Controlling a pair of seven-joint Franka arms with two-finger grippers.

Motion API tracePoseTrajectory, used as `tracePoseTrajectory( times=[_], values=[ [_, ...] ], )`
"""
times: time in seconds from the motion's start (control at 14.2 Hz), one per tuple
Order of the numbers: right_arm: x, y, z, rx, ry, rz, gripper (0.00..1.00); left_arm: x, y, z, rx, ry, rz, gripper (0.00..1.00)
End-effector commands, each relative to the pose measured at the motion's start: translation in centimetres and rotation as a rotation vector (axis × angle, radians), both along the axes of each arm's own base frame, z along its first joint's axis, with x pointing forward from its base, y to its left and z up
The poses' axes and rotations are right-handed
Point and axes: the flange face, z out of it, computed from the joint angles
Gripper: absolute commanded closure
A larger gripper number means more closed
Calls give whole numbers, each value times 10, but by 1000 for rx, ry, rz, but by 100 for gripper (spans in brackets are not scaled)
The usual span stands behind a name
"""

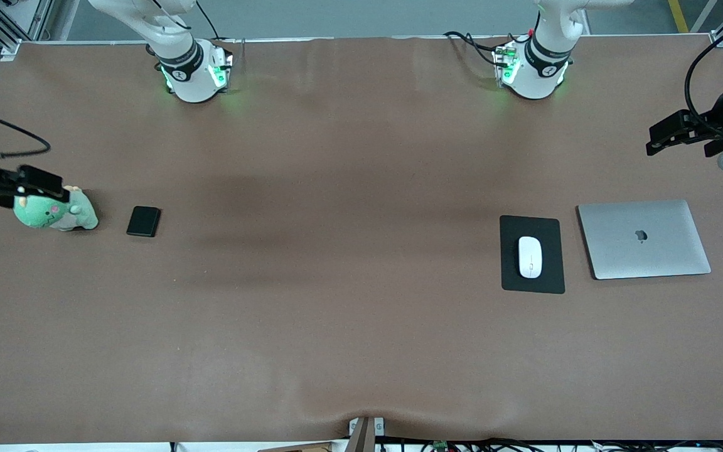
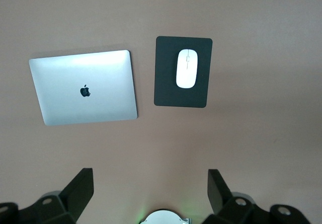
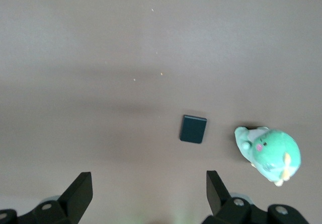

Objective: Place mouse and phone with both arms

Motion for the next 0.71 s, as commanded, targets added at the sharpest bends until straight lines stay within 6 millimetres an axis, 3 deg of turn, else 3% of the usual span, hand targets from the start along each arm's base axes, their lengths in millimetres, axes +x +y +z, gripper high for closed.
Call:
tracePoseTrajectory(
  times=[0.0, 0.21, 0.42, 0.64],
  values=[
    [-32, -12, 3, 9, 15, 29, 0, 0, 3, 2, -11, -10, -12, 0],
    [-59, -22, 4, 20, 1, 71, 0, 1, 2, 0, -11, -7, -13, 0],
    [-81, -20, -4, 3, -39, 84, 0, 0, 0, 0, -9, -5, -16, 0],
    [-82, -21, -11, -30, -34, 91, 0, -1, -1, 0, -6, -4, -19, 0]
  ],
)
